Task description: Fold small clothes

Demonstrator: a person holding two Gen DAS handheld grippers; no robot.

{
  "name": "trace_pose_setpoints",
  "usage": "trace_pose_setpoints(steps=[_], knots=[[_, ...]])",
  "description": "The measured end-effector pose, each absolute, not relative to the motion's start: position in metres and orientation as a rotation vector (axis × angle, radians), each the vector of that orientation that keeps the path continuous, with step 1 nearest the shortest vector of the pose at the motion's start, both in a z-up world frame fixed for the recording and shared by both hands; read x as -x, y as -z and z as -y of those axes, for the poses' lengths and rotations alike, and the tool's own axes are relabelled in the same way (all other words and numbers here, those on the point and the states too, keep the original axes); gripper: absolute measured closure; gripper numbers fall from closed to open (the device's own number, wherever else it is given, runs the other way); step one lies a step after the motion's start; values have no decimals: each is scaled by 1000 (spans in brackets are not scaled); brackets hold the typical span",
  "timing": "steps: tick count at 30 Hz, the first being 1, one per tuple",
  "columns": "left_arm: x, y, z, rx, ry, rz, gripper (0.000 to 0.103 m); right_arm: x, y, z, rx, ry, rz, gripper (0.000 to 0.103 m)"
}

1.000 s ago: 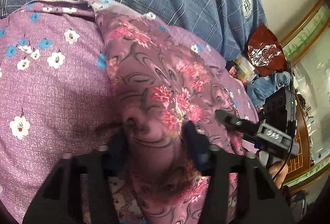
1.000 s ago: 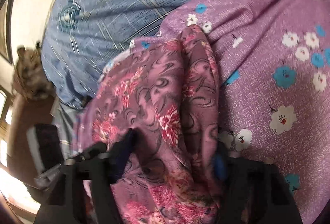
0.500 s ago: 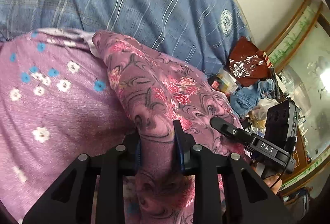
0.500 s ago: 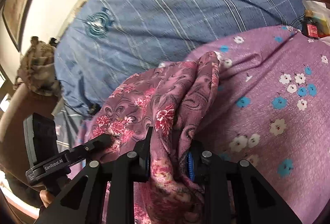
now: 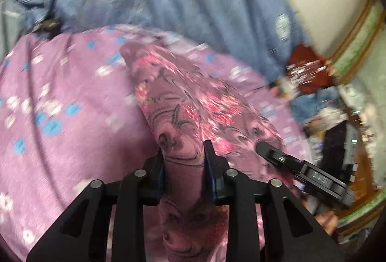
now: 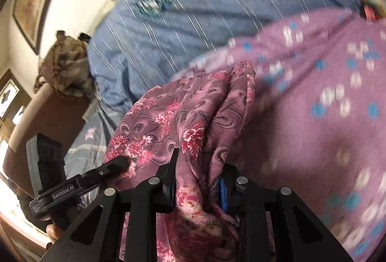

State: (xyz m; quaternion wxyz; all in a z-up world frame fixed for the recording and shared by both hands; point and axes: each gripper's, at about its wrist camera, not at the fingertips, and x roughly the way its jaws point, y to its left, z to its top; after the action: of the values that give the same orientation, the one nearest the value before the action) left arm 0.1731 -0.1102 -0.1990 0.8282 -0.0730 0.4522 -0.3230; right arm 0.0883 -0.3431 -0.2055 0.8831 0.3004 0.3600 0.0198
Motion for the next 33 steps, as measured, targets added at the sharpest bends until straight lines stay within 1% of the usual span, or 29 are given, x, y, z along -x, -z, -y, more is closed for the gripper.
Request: trace_pose_setpoints(steps=[1, 2, 3, 4, 5, 9, 11, 12, 15, 16, 21, 29, 33], knots=[[-175, 209, 110, 121, 638, -981, 72, -90, 216, 335, -588, -6, -794, 70], [-177, 221, 109, 83, 594, -1015, 69, -92, 227, 329, -544, 39, -830, 62], [-177, 231, 109, 57, 567, -1043, 61, -90, 231, 327, -523, 70, -822, 55], [-176, 233, 106, 58, 550, -1044, 50, -87, 228, 327, -498, 95, -808, 46], [-173, 230, 103, 60, 525, -1035, 46, -85, 224, 327, -474, 111, -804, 45], [-144, 204, 86, 40, 461, -931, 45, -60, 188, 319, -358, 172, -719, 45], [-124, 189, 82, 28, 451, -878, 43, -45, 173, 311, -303, 181, -704, 45], [-111, 182, 77, 18, 452, -851, 40, -39, 164, 306, -274, 185, -697, 45], [-78, 156, 78, -37, 434, -757, 25, -19, 132, 290, -194, 195, -651, 45], [-68, 147, 78, -55, 423, -724, 21, -13, 122, 285, -168, 201, -635, 45], [-22, 107, 75, -122, 394, -596, 18, 15, 82, 262, -100, 212, -564, 42], [24, 58, 59, -109, 327, -478, 16, 55, 38, 238, -54, 219, -484, 39], [37, 45, 53, -91, 291, -441, 8, 71, 26, 232, -49, 219, -465, 38]])
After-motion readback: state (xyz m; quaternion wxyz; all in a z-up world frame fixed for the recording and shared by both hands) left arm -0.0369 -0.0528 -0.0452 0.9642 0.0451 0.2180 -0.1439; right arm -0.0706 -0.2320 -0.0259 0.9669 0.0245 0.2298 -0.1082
